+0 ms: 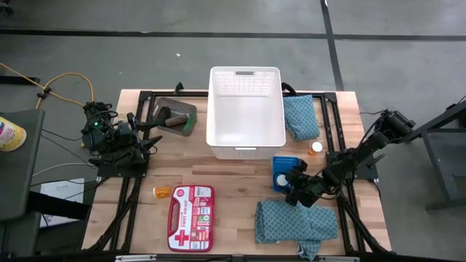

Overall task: Pick & place medical supplies in basket/bin
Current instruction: Put the middle orange pill bottle into the blue bin, then put the right orange pill bottle into the blue bin

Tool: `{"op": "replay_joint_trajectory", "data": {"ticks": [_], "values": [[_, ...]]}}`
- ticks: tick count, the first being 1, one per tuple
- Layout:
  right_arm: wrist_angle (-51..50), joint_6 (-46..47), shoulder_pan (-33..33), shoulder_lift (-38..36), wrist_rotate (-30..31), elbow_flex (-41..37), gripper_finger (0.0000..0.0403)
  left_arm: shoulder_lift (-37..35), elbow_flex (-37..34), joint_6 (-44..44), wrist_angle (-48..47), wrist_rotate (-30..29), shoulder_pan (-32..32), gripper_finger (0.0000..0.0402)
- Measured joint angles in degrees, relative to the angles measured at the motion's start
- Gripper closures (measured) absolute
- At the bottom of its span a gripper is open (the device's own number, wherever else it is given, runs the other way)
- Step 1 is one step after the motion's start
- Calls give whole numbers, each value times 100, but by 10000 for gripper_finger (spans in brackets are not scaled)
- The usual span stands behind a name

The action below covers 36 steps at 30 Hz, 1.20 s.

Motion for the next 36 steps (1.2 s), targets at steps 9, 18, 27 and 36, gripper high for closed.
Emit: {"op": "replay_joint_trajectory", "data": {"ticks": [9, 18, 27, 36], "values": [[81, -218, 0, -98, 79, 0, 131, 0, 0, 8, 0, 0, -1, 160], [35, -703, 0, -767, 75, -2, 131, 2, 0, 0, 0, 0, 0, 160], [-28, -944, 0, -903, 57, -2, 131, 0, 0, -5, -1, 0, 2, 160], [-653, -859, 2, -1375, -10, -2, 131, 0, 0, 12, 0, 0, 2, 160]]}}
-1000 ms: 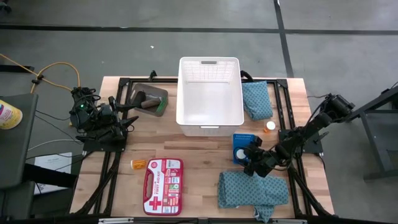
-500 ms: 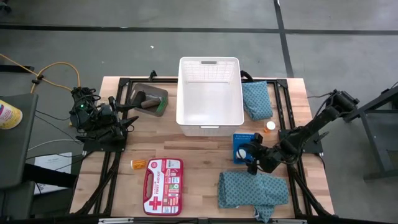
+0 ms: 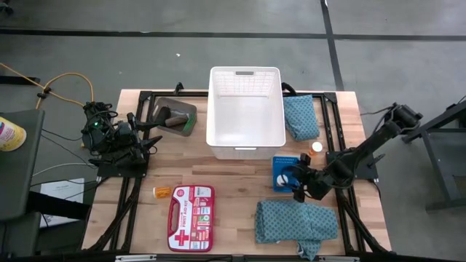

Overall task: Pick & place medical supplies in basket/bin
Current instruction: Put the right orange pill bottle into the blue bin

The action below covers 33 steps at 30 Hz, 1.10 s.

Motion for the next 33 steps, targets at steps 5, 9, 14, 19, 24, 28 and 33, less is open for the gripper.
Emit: {"op": "replay_joint_trajectory", "data": {"ticks": [5, 9, 14, 19, 24, 28, 33], "values": [[-801, 296, -6, -523, 7, 177, 131, 0, 0, 1, -2, 0, 0, 160], [-1892, 604, -136, -742, 8, 658, 131, 1, 0, -20, -1, 0, -2, 160], [-3169, 977, -514, -731, -74, 1357, 131, 0, 0, -11, -1, 0, 0, 160], [-3984, 1332, -1152, -699, -473, 1760, 131, 0, 2, 0, 0, 0, 0, 160], [-4621, 1840, -1958, -695, -1249, 1934, 131, 0, 2, 0, 0, 0, 0, 160], [-5150, 2238, -2459, -706, -1873, 2025, 131, 0, 2, -18, 0, 0, -1, 160], [-5590, 2572, -2929, -812, -2390, 2066, 131, 0, 2, -18, -1, 0, 0, 160]]}}
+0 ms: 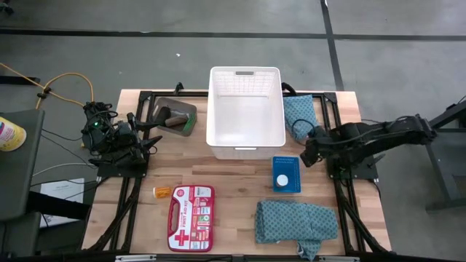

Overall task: Pick & place medical supplies in basket/bin
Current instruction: Put the right orange pill bottle into the blue bin

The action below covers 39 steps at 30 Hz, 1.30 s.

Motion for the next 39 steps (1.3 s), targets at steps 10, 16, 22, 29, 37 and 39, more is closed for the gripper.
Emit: {"op": "replay_joint_trajectory", "data": {"ticks": [10, 16, 22, 29, 37, 39], "values": [[-279, 554, -1001, 40, -47, 2, 131, 0, 0, 19, 0, 0, 0, 160], [-269, 139, -1892, 446, -179, 2, 131, 1, 0, 18, -1, 0, -1, 160], [-213, -514, -2697, 925, -500, 2, 131, 2, 0, 18, 1, 0, -1, 160], [-239, -724, -3100, 1283, -534, 2, 131, 0, 0, 13, 0, 0, -1, 160], [-250, -1058, -3241, 1332, -509, 2, 131, 1, 0, 2, 0, 0, -1, 160], [-248, -1164, -3241, 1330, -503, 2, 131, 0, 0, 18, 0, 0, -2, 160]]}}
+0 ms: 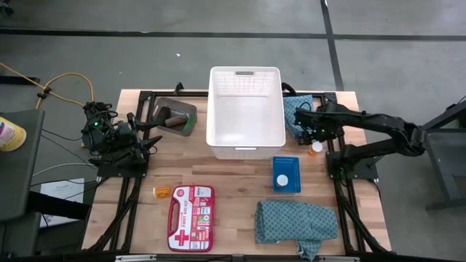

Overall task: Pick & place medical supplies in basket/bin
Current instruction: Put the right orange pill bottle into the blue bin

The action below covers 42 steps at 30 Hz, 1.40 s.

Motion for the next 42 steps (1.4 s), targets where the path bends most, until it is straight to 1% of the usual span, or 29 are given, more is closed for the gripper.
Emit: {"op": "replay_joint_trajectory", "data": {"ticks": [9, 17, 27, 34, 42], "values": [[-22, 57, 2, -2, 14, -6, 131, 2, 0, -19, 0, 0, 1, 160], [13, 373, 13, -4, 11, -314, 131, 1, 0, 1, 1, 0, 2, 160], [73, 527, 89, 5, 12, -334, 131, 0, 0, -19, 0, 0, 1, 160], [66, 729, 254, 297, 13, -337, 131, 1, 0, -17, -1, 0, 1, 160], [57, 775, 273, 663, 14, -337, 131, 0, 0, 2, 1, 0, 1, 160]]}}
